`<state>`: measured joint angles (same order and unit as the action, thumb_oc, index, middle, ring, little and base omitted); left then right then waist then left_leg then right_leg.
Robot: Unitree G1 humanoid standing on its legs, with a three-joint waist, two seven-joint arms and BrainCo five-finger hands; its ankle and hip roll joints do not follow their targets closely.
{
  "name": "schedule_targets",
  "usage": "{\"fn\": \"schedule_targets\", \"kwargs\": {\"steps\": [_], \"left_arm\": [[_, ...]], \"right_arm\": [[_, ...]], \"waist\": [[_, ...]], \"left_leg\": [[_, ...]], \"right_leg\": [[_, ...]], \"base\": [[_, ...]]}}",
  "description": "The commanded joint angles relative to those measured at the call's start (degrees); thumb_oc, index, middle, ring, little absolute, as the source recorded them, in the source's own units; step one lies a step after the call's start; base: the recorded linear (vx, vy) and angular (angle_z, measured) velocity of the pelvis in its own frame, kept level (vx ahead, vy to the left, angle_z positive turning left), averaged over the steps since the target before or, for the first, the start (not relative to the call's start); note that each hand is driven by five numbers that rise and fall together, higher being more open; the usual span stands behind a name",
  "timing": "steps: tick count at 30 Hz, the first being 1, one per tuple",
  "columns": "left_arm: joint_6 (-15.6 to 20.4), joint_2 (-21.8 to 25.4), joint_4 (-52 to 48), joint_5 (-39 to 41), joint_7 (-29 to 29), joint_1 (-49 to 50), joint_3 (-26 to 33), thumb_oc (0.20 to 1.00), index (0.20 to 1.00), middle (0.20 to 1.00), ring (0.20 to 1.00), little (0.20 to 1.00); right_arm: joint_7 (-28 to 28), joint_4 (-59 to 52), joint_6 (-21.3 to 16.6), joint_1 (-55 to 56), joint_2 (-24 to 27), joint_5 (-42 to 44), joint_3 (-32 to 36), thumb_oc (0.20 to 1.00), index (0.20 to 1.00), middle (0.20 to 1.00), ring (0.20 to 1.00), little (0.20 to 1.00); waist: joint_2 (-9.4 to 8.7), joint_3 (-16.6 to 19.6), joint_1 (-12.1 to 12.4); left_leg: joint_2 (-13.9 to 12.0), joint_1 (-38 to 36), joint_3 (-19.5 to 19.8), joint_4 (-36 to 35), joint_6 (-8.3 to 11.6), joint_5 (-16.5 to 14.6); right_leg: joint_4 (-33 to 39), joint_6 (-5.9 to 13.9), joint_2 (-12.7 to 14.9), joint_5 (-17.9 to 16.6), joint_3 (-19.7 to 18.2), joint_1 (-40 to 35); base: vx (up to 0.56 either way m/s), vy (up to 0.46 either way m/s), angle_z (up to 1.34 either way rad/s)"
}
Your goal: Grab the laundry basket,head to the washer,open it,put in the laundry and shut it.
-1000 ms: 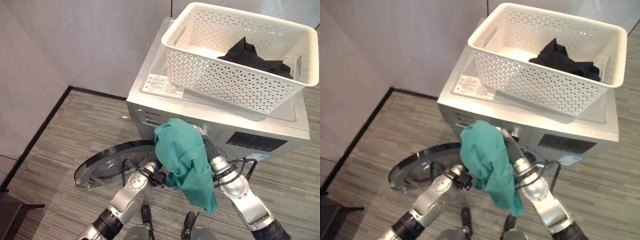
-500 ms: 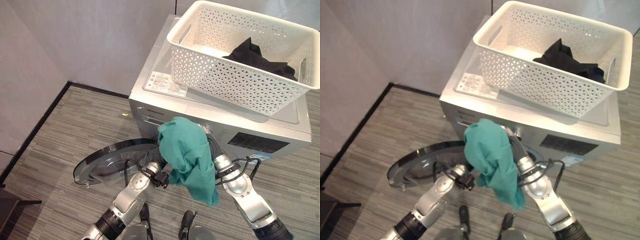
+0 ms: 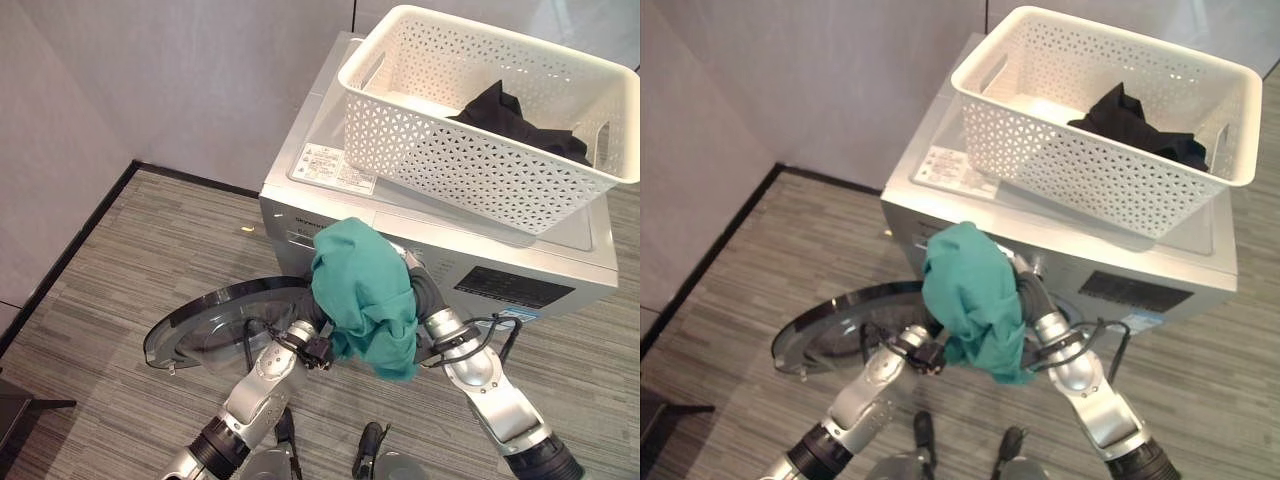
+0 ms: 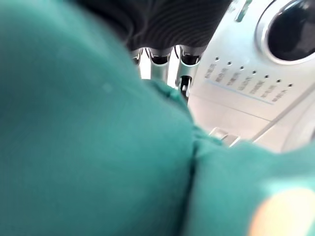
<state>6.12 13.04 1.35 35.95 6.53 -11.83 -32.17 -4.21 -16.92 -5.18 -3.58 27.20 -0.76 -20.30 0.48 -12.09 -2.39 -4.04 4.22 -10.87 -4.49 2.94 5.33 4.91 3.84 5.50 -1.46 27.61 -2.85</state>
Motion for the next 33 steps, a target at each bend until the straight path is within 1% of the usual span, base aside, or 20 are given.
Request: {"fn": "schedule_targets", "kwargs": {"steps": [1,2,14,16,17,19,20,22,24,25,26,30,33], "left_arm": [[7.03,-2.75,1.07,1.35,1.33,-5.95,3.81,0.2,0.2,0.2,0.2,0.2],[7.08,-2.62,1.21,1.31,1.31,-5.62,3.85,0.2,0.2,0.2,0.2,0.2],[7.08,-2.62,1.21,1.31,1.31,-5.61,3.85,0.2,0.2,0.2,0.2,0.2],[7.11,-2.52,1.38,1.29,1.34,-5.44,3.82,0.2,0.2,0.2,0.2,0.2],[7.08,-2.17,2.42,1.47,1.16,-4.36,3.73,0.2,0.2,0.2,0.2,0.2],[6.97,-1.68,3.06,2.44,0.63,-2.53,4.03,0.2,0.2,0.2,0.2,0.2],[6.33,-0.87,3.44,2.89,-0.46,0.48,4.24,0.2,0.2,0.2,0.2,0.2],[5.37,0.04,3.92,2.78,-1.53,4.21,4.3,0.2,0.2,0.2,0.2,0.2],[4.3,1.44,6.58,1.61,-2.97,9.1,5.36,0.2,0.2,0.2,0.2,0.2],[4.32,1.4,6.6,1.57,-3.04,9.15,5.24,0.2,0.2,0.2,0.2,0.2],[3.6,1.74,8.57,1.15,-4.61,12.59,6.21,0.2,0.2,0.2,0.2,0.2],[3.06,1.7,9.39,1.11,-5.7,13.69,5.64,0.2,0.2,0.2,0.2,0.2],[3.11,1.58,9.7,0.82,-5.4,13.83,5.47,0.2,0.2,0.2,0.2,0.2]], "right_arm": [[0.84,-1.48,-4.7,2.44,0.22,1.48,-2.72,1.0,1.0,1.0,1.0,1.0],[0.53,-1.7,-5.14,2.57,0.12,1.71,-2.58,1.0,1.0,1.0,1.0,1.0],[0.53,-1.71,-5.14,2.57,0.11,1.71,-2.58,1.0,1.0,1.0,1.0,1.0],[0.5,-1.98,-5.61,2.67,0.01,2.28,-2.4,1.0,1.0,1.0,1.0,1.0],[-0.19,-2.93,-6.78,3.23,-0.38,3.11,-1.4,1.0,1.0,1.0,1.0,1.0],[-0.68,-3.14,-6.81,3.91,-0.48,3.18,-0.64,1.0,1.0,1.0,1.0,1.0],[-1.09,-2.7,-6.32,5.27,-0.56,3.65,0.7,1.0,1.0,1.0,1.0,1.0],[-1.47,-3.43,-6.51,6.15,-0.71,3.99,2.28,1.0,1.0,1.0,1.0,1.0],[-3.83,-8.09,-8.91,5.33,0.16,2.22,7.62,1.0,1.0,1.0,1.0,1.0],[-3.79,-8.45,-8.77,5.67,0.19,2.22,7.82,1.0,1.0,1.0,1.0,1.0],[-4.93,-12.67,-11.17,3.95,0.18,2.88,13.38,1.0,1.0,1.0,1.0,1.0],[-5.0,-16.42,-12.18,4.86,-0.5,5.5,17.6,1.0,1.0,1.0,1.0,1.0],[-5.68,-17.53,-11.37,6.56,-0.75,3.58,18.34,1.0,1.0,1.0,1.0,1.0]], "waist": [[-1.45,1.75,-0.91],[-1.42,1.74,-0.93],[-1.42,1.74,-0.93],[-1.4,1.73,-1.0],[-1.25,1.84,-1.17],[-1.2,2.02,-1.18],[-1.21,2.35,-0.84],[-1.22,2.39,-0.49],[-1.15,2.23,-0.5],[-1.11,2.26,-0.3],[-1.15,2.65,-0.45],[-1.39,3.47,-0.76],[-1.54,3.77,-1.27]], "left_leg": [[0.33,1.42,-8.13,-0.18,-0.03,-2.45],[0.34,1.31,-8.2,-0.17,-0.07,-2.49],[0.34,1.31,-8.2,-0.17,-0.07,-2.49],[0.35,1.21,-8.27,-0.18,-0.08,-2.54],[0.45,0.98,-8.46,-0.24,-0.13,-2.66],[0.58,0.72,-8.65,-0.28,-0.27,-2.89],[0.8,0.42,-8.53,-0.28,-0.46,-3.06],[0.85,0.24,-8.45,-0.26,-0.49,-3.08],[0.57,0.23,-8.66,-0.25,-0.56,-3.03],[0.55,0.18,-8.73,-0.25,-0.56,-3.05],[0.18,-0.15,-9.17,-0.27,-0.66,-3.18],[0.02,-0.59,-9.19,-0.31,-0.63,-3.31],[-0.08,-1.05,-9.35,-0.32,-0.61,-3.48]], "right_leg": [[-2.27,-0.55,-0.79,11.87,-1.21,-4.8],[-2.28,-0.52,-0.78,11.88,-1.31,-4.85],[-2.28,-0.52,-0.78,11.88,-1.31,-4.85],[-2.29,-0.51,-0.77,11.88,-1.39,-4.88],[-2.27,-0.41,-0.76,11.84,-1.49,-4.98],[-2.29,-0.26,-0.63,11.73,-1.5,-5.11],[-2.52,-0.24,-0.49,11.84,-1.33,-5.38],[-2.65,-0.18,-0.47,11.87,-1.05,-5.54],[-2.43,0.07,-0.62,11.82,-1.5,-5.51],[-2.42,0.07,-0.63,11.79,-1.59,-5.53],[-2.29,0.22,-0.7,11.63,-2.27,-5.52],[-2.07,0.14,-0.94,11.51,-2.31,-5.93],[-2.18,0.05,-1.09,11.62,-2.69,-6.13]], "base": [[0.0,0.0,0.0],[0.0,0.0,0.0],[0.0,0.0,0.0],[0.0,0.015,0.0],[0.0,0.033,0.0],[0.0,0.041,-0.01],[0.0,0.0,0.0],[0.0,0.0,0.0],[-0.04,-0.019,0.02],[-0.04,-0.004,0.01],[0.0,0.0,0.0],[0.0,-0.014,-0.06],[0.0,-0.002,-0.01]]}}
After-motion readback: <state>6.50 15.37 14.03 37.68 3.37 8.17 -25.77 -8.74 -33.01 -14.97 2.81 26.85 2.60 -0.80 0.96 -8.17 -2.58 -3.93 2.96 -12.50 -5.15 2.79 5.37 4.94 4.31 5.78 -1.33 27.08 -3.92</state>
